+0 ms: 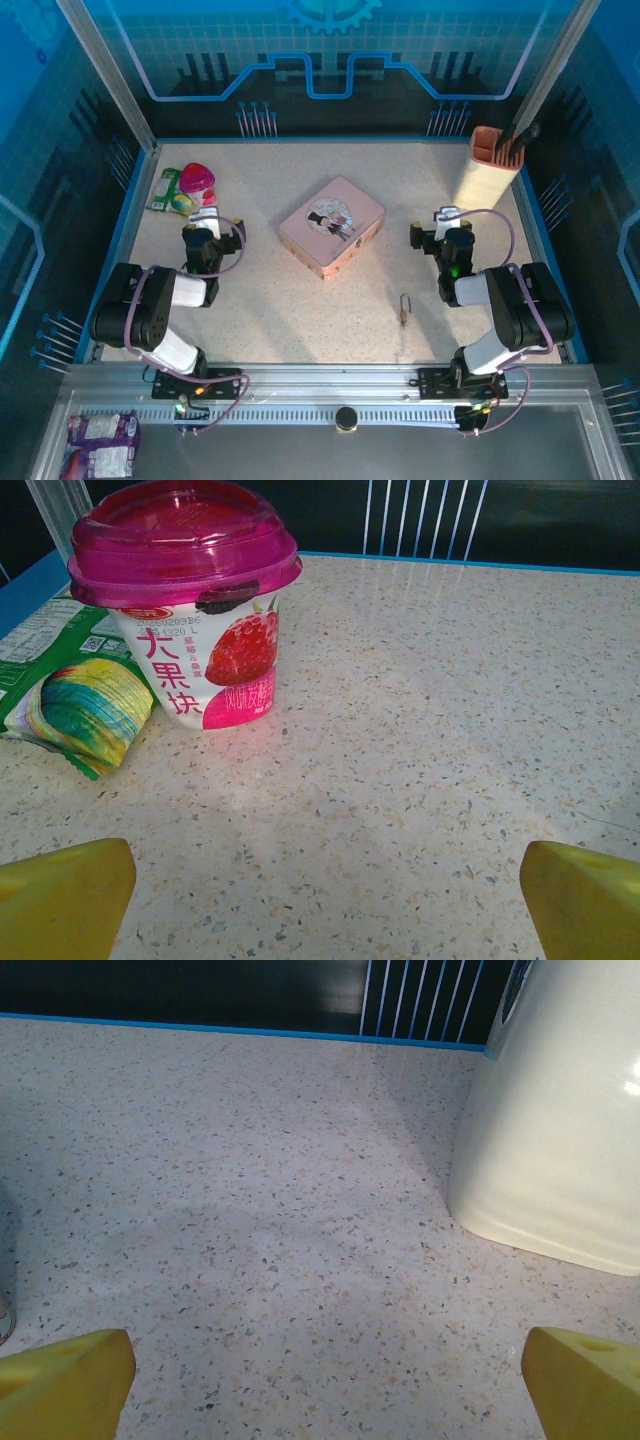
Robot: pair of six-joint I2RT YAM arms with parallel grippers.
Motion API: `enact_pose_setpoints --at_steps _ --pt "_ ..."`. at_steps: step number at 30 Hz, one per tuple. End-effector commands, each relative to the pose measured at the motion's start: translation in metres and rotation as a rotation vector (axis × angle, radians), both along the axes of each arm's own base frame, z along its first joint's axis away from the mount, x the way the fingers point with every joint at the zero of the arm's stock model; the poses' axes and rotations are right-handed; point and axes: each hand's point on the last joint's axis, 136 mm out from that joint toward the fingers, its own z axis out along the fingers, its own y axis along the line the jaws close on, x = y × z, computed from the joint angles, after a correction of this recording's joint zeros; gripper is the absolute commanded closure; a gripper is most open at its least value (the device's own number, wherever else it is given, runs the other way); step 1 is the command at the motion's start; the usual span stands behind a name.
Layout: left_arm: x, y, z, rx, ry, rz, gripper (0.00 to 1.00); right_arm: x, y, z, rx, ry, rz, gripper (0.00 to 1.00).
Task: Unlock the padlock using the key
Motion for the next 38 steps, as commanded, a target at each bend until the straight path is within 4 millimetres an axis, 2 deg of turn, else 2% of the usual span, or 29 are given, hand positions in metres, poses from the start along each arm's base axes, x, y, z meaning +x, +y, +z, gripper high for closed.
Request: enact_pose_setpoints --at_steps 1,38 --pt "0.0046 -0.0009 0.0055 -0.019 -0.017 -0.006 0.01 0.0046 -0.0024 0.0100 0.002 -0.028 -0.007 0.00" --pt "0.0046 -0.0014 0.0054 -0.019 -0.017 -0.007 0.01 0.0053 -0.0008 0.0108 -0.019 -0.029 -0.016 0.00"
